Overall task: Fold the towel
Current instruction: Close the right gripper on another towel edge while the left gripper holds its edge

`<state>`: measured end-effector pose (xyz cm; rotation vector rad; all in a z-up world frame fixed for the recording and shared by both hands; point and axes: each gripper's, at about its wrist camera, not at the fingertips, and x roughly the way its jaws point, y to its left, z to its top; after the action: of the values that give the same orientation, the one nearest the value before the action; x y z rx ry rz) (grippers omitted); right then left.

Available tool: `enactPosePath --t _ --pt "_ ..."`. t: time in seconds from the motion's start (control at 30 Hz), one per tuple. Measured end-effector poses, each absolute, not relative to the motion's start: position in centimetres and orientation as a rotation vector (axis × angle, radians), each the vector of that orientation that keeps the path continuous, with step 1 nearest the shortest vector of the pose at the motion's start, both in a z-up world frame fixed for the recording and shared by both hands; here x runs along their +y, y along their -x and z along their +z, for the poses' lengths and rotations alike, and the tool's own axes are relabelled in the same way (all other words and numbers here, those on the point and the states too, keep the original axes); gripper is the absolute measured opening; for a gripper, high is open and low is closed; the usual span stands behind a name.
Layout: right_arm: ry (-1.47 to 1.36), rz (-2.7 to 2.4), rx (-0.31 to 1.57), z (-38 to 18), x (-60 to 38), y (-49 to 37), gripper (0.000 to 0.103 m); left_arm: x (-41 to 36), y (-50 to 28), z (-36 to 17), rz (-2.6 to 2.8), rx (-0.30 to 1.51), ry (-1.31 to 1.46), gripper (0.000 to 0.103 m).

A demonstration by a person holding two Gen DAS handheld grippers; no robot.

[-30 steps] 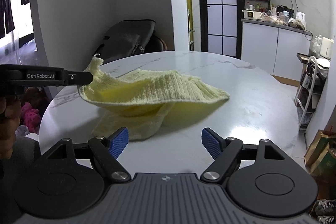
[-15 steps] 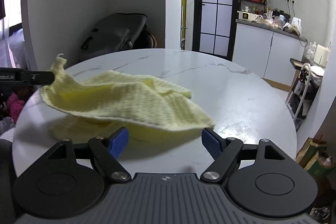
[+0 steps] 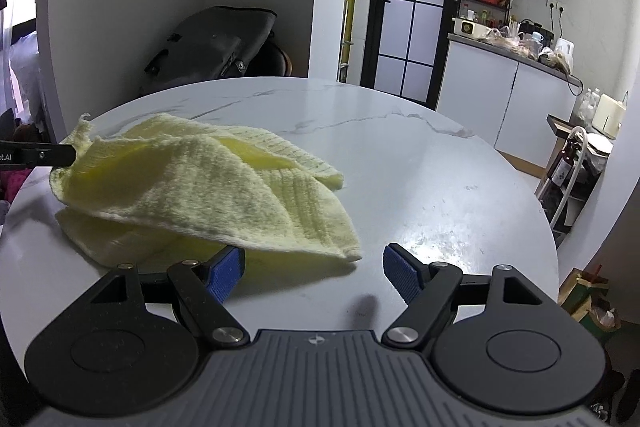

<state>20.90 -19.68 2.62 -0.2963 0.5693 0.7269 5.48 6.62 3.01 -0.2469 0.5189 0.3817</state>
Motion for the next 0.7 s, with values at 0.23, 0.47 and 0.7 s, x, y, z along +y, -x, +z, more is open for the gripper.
enactPosePath --t 0.23,0.47,0.7 --pt "0.332 0.766 0.537 2.5 -18.7 -20.5 0.078 6.7 -5.3 2.9 0.417 0.541 0.240 0.015" --pt "0.353 0.805 0.529 2.3 -17.9 -20.2 0.049 6.3 -5.0 3.0 0.431 0.528 0.240 0.024" --pt "0.346 0.823 0.524 2.3 -18.3 -19.9 0.014 6.0 -4.6 3.3 0.436 0.516 0.226 0.039"
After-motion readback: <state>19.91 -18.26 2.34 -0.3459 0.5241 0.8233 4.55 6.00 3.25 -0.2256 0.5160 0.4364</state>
